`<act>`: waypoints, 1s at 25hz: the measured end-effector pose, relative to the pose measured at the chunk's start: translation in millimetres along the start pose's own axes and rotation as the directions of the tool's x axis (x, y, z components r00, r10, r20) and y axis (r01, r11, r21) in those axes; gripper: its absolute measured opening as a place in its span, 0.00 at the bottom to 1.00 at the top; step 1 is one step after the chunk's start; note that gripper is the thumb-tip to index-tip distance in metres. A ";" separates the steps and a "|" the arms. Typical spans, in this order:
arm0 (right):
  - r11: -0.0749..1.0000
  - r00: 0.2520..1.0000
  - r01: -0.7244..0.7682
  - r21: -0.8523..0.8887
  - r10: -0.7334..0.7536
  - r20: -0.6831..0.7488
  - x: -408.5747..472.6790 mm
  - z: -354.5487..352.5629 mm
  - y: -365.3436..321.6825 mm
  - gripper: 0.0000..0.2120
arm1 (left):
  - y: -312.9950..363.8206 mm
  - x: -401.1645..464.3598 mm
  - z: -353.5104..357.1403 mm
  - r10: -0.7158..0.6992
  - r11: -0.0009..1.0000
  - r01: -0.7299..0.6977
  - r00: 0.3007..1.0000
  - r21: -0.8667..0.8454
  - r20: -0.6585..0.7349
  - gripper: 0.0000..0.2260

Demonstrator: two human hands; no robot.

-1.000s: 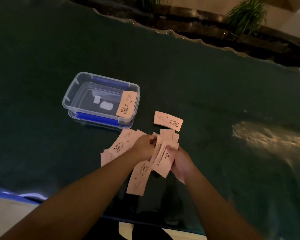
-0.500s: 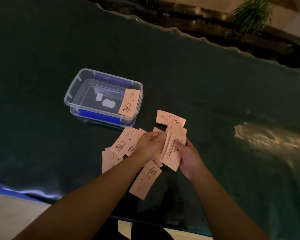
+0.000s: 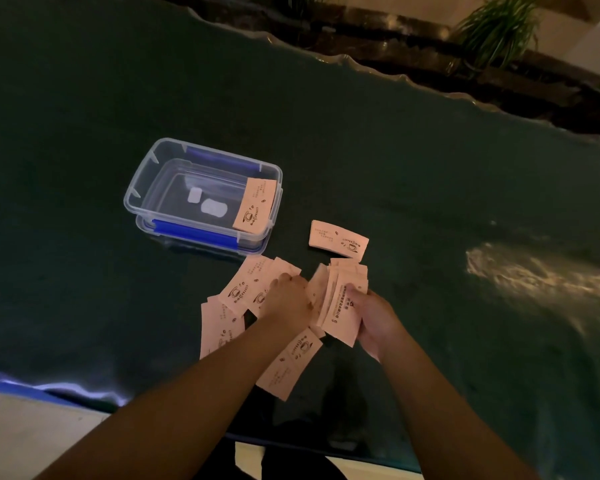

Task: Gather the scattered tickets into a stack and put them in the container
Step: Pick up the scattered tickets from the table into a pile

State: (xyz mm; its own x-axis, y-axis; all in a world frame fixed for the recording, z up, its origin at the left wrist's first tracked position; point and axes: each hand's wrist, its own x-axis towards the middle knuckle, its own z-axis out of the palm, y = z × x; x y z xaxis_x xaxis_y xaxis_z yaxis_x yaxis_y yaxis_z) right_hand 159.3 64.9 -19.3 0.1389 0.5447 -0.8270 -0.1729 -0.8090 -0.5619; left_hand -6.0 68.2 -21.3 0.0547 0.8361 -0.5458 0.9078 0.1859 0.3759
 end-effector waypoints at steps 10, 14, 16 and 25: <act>0.991 1.000 0.032 -0.129 -0.031 0.005 6.8 -1.8 -5.5 0.08 | 0.2 -6.8 5.0 0.042 0.835 0.053 0.986 -0.548 0.159 0.05; 0.989 0.998 0.051 -0.141 -0.054 -0.013 6.9 -4.9 -3.6 0.16 | -17.9 -8.4 3.6 0.047 0.905 -0.023 0.998 -0.425 0.046 0.08; 0.996 0.994 0.047 -0.073 -0.054 -0.092 6.5 -12.1 -3.2 0.15 | -31.0 -22.1 9.8 0.022 0.957 -0.027 1.000 -0.289 -0.020 0.14; 0.996 0.989 0.072 0.054 -0.064 -0.134 -12.4 -50.5 -4.5 0.08 | -41.8 -67.5 62.2 0.213 0.901 -0.272 0.956 0.339 0.202 0.41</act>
State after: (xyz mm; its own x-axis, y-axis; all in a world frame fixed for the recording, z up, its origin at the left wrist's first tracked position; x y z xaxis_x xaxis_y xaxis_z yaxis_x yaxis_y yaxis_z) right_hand 207.5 50.6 -5.6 0.2787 0.5609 -0.7796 -0.2147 -0.7548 -0.6198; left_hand -21.8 -28.1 -46.7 0.3293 0.7347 -0.5931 0.9437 -0.2348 0.2330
